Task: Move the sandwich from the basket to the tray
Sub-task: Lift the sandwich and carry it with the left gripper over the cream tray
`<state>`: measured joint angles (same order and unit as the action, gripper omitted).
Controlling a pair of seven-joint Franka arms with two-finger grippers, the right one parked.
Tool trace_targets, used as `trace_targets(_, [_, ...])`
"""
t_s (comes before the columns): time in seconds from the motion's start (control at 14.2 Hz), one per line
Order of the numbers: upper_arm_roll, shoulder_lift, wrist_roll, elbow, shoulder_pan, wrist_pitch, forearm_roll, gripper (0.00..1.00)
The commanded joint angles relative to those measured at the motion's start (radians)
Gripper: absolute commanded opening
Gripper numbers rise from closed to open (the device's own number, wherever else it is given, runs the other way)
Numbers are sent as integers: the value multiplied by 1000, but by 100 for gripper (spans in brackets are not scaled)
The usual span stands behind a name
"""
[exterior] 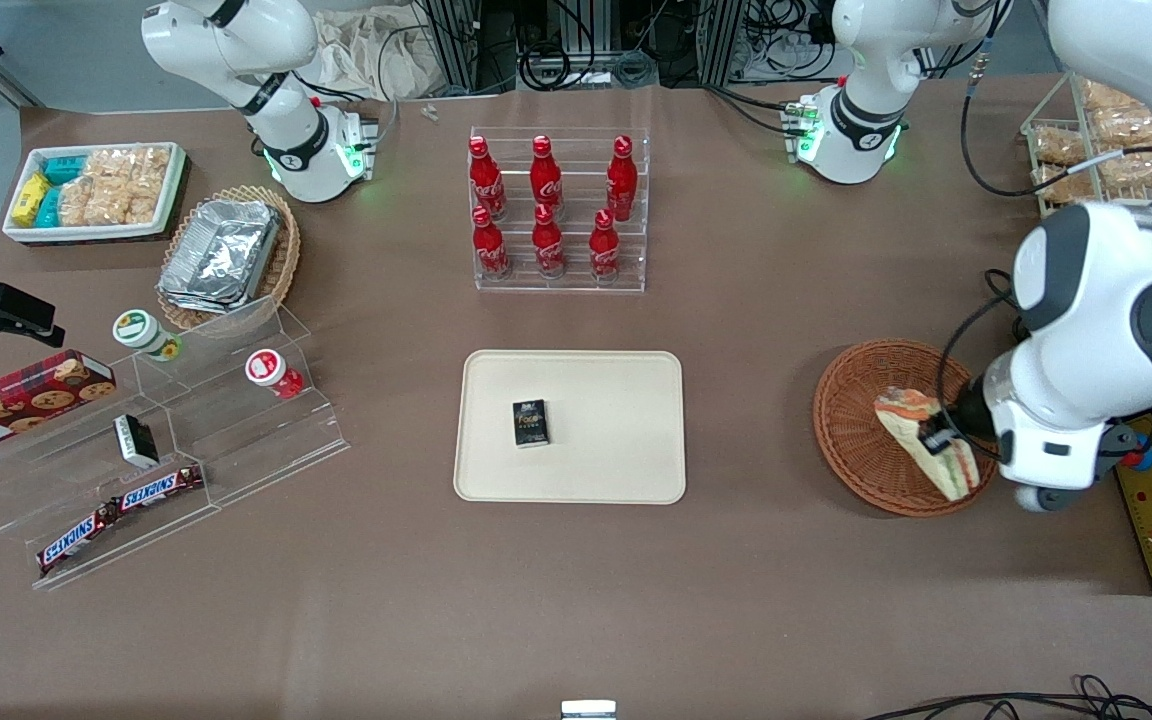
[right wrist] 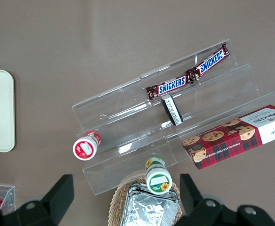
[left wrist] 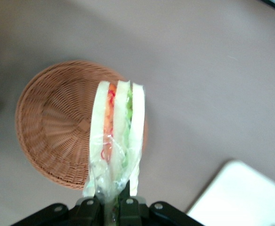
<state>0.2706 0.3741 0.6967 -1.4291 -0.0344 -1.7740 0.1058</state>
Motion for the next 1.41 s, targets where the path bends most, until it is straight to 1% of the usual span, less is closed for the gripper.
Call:
trace_targets(0.0, [42, 89, -121, 131, 85, 57, 3, 0])
trace_targets(0.21, [59, 172, -125, 139, 210, 36, 3, 0])
trace_targets(0.35, [59, 236, -112, 141, 275, -26, 3, 0])
trace_targets(0.49, [61, 297, -111, 133, 307, -85, 3, 0])
trace_targets(0.71, [59, 382, -109, 133, 376, -108, 15, 0])
trace_targets(0.99, [55, 442, -68, 131, 415, -166, 18, 0])
trace_targets(1.06, [55, 451, -66, 131, 416, -168, 17, 11])
trace_targets(1.13, [55, 454, -39, 130, 418, -168, 17, 54])
trace_targets(1.2, [55, 454, -11, 130, 421, -168, 20, 83])
trace_targets(1.27, [55, 453, -5, 130, 421, -168, 19, 100])
trace_targets(1.34, [55, 447, -3, 133, 418, -168, 17, 100])
